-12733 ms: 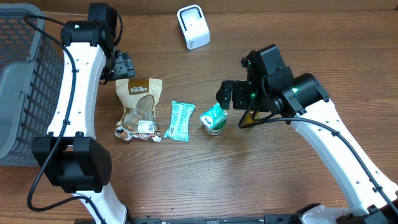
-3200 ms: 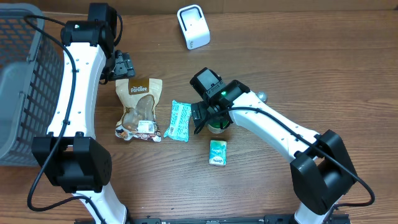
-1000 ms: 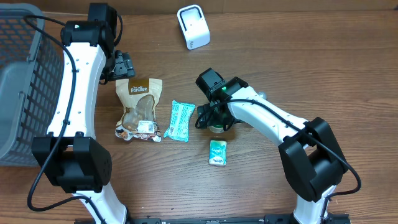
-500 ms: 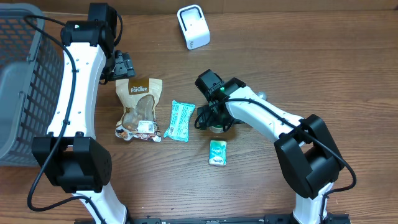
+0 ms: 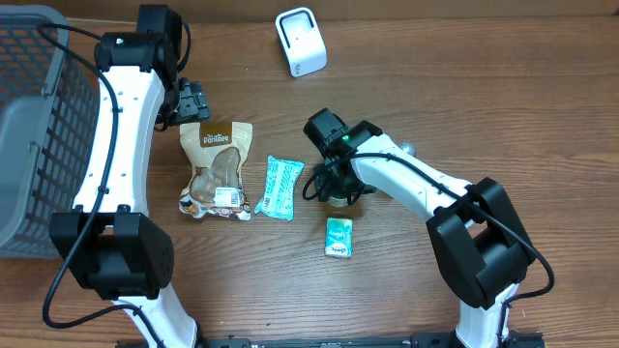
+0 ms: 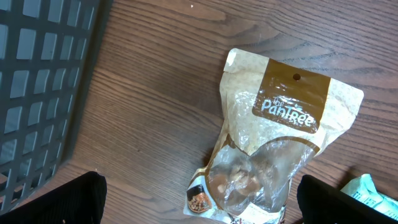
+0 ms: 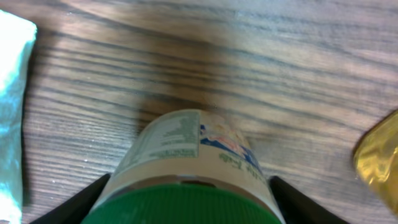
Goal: Scan the item barcode
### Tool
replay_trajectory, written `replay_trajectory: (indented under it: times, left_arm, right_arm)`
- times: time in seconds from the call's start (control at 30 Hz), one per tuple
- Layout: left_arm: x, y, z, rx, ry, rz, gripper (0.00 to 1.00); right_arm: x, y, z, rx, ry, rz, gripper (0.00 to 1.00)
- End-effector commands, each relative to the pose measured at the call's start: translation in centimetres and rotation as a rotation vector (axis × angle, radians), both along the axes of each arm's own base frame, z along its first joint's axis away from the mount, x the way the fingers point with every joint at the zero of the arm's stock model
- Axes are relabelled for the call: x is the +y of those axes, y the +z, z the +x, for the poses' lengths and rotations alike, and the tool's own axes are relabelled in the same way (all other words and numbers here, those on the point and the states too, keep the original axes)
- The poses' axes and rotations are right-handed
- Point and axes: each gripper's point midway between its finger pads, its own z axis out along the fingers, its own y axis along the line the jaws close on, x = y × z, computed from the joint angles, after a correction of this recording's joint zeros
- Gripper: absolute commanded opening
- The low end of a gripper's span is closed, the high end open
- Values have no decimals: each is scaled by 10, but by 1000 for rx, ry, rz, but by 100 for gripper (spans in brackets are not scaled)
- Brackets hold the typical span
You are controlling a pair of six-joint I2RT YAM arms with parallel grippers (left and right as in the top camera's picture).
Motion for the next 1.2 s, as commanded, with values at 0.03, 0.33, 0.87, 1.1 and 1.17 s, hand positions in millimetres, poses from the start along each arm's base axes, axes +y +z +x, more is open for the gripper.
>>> replay_trajectory:
  times: [0.03, 0.33, 0.87, 1.1, 1.17]
  left_arm:
    - [0, 10, 3, -29, -5, 12, 100]
    - [0, 10, 3, -29, -5, 12, 99]
    - [0, 10, 3, -29, -5, 12, 100]
    - [0, 10, 3, -29, -5, 12, 100]
    - [0, 10, 3, -29, -5, 12, 100]
  right_arm:
    - [4, 18, 6, -23, 6, 6, 64]
    - [11, 95, 9, -36, -5, 91, 64]
    - [20, 106, -1, 68, -30, 240, 53]
    - [20, 142, 22, -21, 6, 284, 50]
    - [16, 187, 35, -96, 28, 315, 50]
